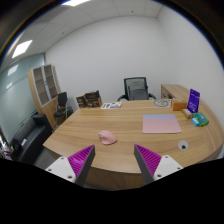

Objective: Arrange mouse

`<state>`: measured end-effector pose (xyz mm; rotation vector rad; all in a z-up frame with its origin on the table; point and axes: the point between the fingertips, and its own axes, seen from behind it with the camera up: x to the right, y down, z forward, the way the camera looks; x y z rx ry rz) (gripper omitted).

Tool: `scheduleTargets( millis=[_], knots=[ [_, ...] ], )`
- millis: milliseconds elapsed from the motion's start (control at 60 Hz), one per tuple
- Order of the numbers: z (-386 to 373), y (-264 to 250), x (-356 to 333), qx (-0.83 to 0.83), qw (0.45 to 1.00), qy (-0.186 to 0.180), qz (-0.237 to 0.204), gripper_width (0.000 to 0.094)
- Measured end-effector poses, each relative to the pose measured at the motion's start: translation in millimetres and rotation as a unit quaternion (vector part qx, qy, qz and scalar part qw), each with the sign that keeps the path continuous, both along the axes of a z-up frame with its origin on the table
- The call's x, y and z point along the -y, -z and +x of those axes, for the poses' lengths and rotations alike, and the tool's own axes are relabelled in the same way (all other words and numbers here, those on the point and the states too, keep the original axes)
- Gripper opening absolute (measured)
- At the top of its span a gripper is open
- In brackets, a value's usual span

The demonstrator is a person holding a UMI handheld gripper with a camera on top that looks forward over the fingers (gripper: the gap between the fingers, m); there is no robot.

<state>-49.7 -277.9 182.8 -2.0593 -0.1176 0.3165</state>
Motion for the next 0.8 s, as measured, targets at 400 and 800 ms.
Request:
scheduleTargets(
  millis=[400,800],
  knots=[
    [-87.9,42.6,-35.3,0.006,1.0,0.029,0.007,0.0819],
    [-98.1,135.1,-166.1,0.037,0.998,0.049,-0.021,0.081]
  ],
)
